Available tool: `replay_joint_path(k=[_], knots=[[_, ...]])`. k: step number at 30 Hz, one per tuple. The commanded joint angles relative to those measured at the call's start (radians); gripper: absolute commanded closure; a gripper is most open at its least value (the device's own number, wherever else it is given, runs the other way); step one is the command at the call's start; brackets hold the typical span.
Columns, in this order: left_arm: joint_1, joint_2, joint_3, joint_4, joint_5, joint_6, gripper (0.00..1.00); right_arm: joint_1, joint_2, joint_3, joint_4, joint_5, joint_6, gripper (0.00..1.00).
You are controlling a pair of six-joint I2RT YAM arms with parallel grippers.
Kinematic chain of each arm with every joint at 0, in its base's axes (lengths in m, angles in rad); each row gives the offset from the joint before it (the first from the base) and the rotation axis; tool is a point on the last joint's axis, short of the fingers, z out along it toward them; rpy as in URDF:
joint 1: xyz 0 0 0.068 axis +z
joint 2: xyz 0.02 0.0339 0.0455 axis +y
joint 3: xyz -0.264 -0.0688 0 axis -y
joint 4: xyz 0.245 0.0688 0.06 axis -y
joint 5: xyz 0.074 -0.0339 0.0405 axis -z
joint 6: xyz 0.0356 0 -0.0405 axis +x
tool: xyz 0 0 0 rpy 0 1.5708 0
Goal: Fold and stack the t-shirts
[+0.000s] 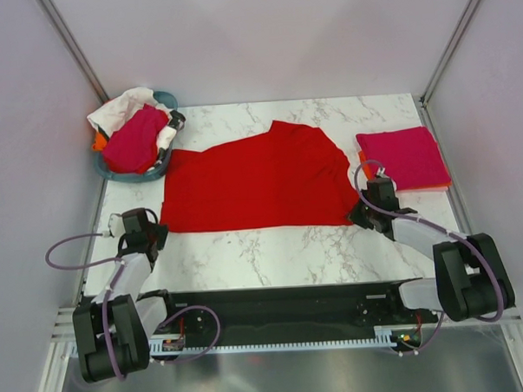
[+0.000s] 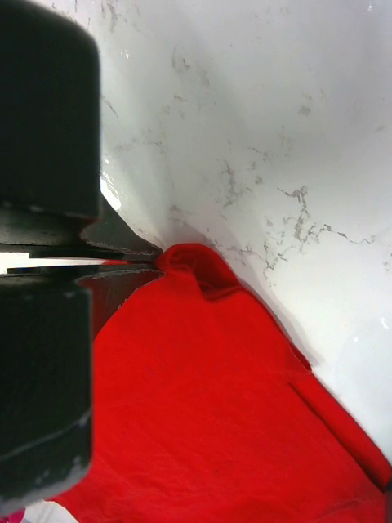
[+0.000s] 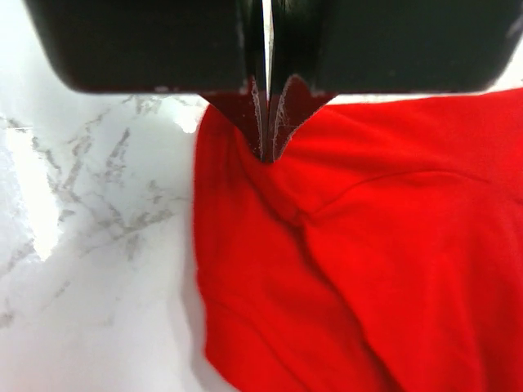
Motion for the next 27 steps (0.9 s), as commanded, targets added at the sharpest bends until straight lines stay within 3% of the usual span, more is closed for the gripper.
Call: replay_joint_path(k=[1, 7, 13, 22, 27], knots=[[0.004, 0.007, 0.034, 0.008, -0.012, 0.045, 0.98, 0.003, 0.046, 0.02, 0.011, 0.083, -0.004, 1.0], [0.004, 0.028, 0.04, 0.008, 0.003, 0.06, 0.98, 0.001, 0.099, 0.032, -0.066, 0.184, 0.042, 1.0], [0.003, 0.031, 0.031, 0.029, 0.03, 0.082, 0.98, 0.003, -0.104, -0.061, -0.133, 0.267, 0.167, 1.0], [0.003, -0.05, 0.011, 0.014, 0.054, 0.097, 0.98, 0.012, -0.379, -0.132, -0.281, 0.255, 0.243, 1.0], [0.003, -0.062, 0.015, 0.005, 0.027, 0.096, 0.96, 0.012, -0.34, -0.019, -0.245, 0.232, 0.146, 0.97]])
